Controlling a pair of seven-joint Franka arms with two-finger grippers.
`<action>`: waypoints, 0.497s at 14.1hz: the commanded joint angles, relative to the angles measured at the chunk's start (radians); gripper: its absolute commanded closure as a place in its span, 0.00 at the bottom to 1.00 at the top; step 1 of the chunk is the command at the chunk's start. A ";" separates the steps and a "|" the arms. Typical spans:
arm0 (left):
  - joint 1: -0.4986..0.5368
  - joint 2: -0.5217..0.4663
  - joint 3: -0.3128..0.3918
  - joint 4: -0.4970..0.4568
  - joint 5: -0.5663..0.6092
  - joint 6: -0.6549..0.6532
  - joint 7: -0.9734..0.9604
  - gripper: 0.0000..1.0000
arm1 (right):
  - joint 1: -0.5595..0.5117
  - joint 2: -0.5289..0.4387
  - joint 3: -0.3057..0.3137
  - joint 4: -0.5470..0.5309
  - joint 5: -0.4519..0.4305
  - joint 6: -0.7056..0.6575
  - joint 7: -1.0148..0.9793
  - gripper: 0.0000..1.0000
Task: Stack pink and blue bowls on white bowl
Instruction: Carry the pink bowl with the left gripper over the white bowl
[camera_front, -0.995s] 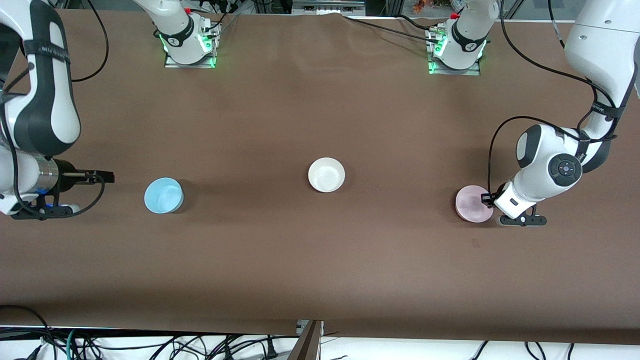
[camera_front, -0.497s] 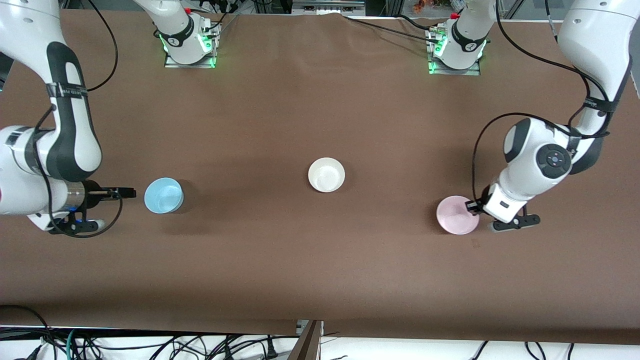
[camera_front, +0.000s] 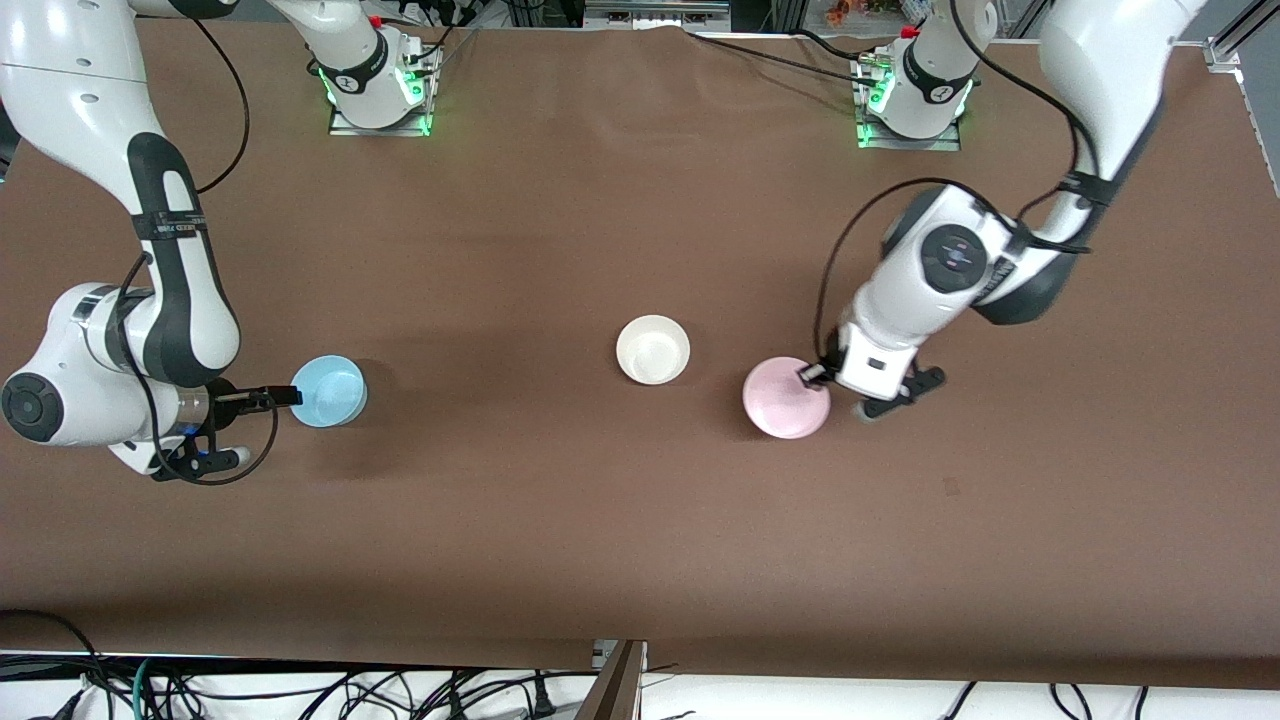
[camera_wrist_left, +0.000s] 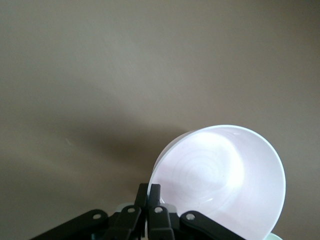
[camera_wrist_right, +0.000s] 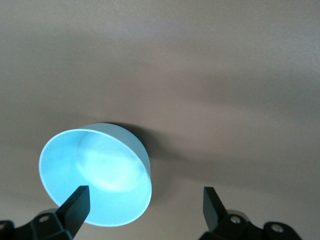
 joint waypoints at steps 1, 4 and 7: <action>-0.102 -0.002 0.009 0.030 -0.009 -0.007 -0.175 1.00 | -0.010 -0.010 0.008 -0.046 0.021 0.037 -0.058 0.00; -0.172 0.009 0.009 0.035 -0.009 -0.002 -0.245 1.00 | -0.018 -0.010 0.008 -0.072 0.067 0.043 -0.084 0.02; -0.216 0.032 0.011 0.029 -0.007 0.045 -0.315 1.00 | -0.030 0.003 0.008 -0.078 0.092 0.055 -0.129 0.17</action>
